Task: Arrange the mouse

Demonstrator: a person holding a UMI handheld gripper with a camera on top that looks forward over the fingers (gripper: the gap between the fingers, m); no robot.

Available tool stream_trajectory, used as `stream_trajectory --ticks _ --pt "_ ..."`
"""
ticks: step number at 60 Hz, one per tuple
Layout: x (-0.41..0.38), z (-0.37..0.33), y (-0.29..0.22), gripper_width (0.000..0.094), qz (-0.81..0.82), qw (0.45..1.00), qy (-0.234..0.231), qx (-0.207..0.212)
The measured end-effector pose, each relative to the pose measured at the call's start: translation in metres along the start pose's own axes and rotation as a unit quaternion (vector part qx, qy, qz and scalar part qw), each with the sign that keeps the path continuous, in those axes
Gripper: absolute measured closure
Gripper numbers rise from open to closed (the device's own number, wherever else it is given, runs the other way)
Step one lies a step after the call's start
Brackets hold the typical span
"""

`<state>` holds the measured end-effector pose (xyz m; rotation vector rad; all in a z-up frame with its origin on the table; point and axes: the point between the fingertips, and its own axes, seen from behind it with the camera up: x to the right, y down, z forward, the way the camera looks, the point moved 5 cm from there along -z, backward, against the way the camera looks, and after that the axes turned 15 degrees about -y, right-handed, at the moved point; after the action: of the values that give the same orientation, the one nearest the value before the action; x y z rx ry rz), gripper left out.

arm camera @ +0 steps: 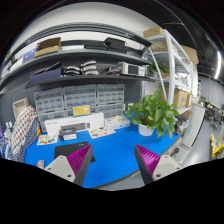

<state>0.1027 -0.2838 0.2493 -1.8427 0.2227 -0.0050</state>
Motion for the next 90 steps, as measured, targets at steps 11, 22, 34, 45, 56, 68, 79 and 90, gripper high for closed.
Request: stream_trajectory --ticks 11,22,34,45,56,68,79,90 --pt "-0.040 0.011 0.044 0.0096 -0.003 0.999 -0.029 -0.043" --pt "-0.103 0.022 0.125 0.0096 -0.012 0.991 -0.082 -0.109" --pt "-0.192 0.041 0.201 0.0096 -0.009 0.973 -0.146 -0.181" --pt "-0.277 0.070 0.241 0.0097 -0.018 0.954 -0.204 -0.220" --pt "-0.341 0.111 0.248 0.0098 -0.040 0.943 -0.230 -0.235" --pt "-0.377 0.167 0.234 0.0114 -0.056 0.942 -0.229 -0.240" --pt "-0.390 0.211 0.222 0.0223 -0.062 0.945 -0.210 -0.243" --pt "-0.390 0.225 0.218 0.0500 -0.048 0.943 -0.196 -0.263"
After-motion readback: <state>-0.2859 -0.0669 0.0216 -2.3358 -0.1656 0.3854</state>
